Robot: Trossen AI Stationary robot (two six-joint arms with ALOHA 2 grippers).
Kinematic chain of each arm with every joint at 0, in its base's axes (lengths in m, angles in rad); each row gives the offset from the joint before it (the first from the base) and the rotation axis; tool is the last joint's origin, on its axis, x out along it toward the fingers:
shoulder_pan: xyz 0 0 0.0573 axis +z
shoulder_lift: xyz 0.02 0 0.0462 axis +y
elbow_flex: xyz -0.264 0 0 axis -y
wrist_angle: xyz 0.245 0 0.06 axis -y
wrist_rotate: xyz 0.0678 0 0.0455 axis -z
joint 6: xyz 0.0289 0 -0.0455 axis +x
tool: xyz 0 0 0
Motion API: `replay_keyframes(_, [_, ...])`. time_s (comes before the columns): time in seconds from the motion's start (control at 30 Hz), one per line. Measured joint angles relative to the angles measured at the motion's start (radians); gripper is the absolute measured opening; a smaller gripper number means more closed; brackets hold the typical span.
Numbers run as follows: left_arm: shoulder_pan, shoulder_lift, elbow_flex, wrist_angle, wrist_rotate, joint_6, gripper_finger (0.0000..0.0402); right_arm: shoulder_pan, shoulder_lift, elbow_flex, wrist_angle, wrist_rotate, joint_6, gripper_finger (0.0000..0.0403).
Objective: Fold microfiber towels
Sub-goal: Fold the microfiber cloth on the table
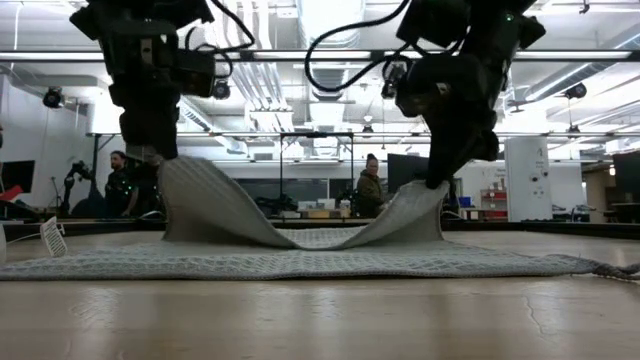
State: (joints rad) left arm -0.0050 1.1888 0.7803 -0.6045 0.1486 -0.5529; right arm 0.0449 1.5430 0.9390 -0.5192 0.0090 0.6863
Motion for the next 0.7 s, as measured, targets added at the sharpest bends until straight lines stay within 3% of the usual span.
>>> replay_keyframes(0.7, [-0.033,-0.029,0.0,-0.002,0.041,-0.015,0.0,0.132,-0.037,0.0,0.009,0.019,0.064,0.0008])
